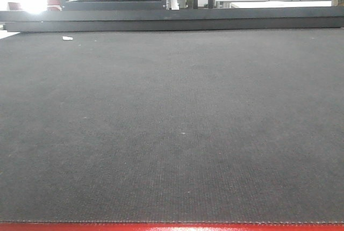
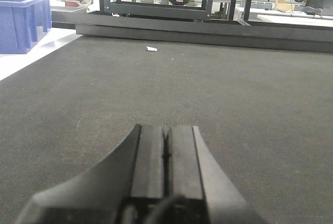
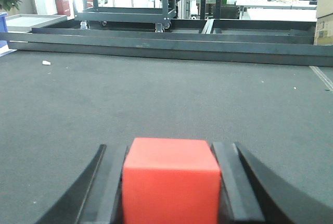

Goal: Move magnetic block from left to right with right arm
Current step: 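Hold the red cube raised in the right gripper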

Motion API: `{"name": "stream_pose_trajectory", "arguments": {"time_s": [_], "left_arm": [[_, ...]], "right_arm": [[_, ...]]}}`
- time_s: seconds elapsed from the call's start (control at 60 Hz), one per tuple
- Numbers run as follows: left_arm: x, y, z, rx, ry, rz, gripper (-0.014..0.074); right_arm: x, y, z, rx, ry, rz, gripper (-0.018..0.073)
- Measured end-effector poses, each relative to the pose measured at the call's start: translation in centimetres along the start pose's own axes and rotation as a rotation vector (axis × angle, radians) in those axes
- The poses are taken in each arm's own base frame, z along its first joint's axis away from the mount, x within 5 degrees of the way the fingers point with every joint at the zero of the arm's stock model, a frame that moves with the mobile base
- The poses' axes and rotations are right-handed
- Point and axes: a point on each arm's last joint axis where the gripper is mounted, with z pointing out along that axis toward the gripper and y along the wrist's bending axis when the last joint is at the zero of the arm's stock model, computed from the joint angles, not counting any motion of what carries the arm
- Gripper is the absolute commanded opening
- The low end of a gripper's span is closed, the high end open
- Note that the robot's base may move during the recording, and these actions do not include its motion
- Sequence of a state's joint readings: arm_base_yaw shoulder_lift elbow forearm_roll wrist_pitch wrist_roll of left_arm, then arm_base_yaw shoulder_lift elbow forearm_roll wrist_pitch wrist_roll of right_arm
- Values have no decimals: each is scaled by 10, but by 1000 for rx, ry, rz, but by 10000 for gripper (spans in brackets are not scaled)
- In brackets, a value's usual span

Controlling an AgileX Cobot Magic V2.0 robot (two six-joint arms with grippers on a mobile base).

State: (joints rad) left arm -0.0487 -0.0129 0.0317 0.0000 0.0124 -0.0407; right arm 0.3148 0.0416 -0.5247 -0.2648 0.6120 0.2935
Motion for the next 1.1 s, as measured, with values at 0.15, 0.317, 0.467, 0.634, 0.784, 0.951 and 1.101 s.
{"name": "stream_pose_trajectory", "arguments": {"time_s": [0.15, 0.317, 0.467, 0.634, 0.784, 0.951, 1.101], "left_arm": [[0, 0, 0, 0, 0, 0, -116], [0, 0, 0, 0, 0, 0, -116], [0, 0, 0, 0, 0, 0, -116], [0, 0, 0, 0, 0, 0, -116], [0, 0, 0, 0, 0, 0, -116], [0, 0, 0, 0, 0, 0, -116], [0, 0, 0, 0, 0, 0, -116]], "right_arm": [[0, 0, 0, 0, 0, 0, 172], [0, 0, 0, 0, 0, 0, 172], [0, 0, 0, 0, 0, 0, 172], [0, 0, 0, 0, 0, 0, 172], [0, 0, 0, 0, 0, 0, 172], [0, 0, 0, 0, 0, 0, 172], [0, 0, 0, 0, 0, -1, 172]]}}
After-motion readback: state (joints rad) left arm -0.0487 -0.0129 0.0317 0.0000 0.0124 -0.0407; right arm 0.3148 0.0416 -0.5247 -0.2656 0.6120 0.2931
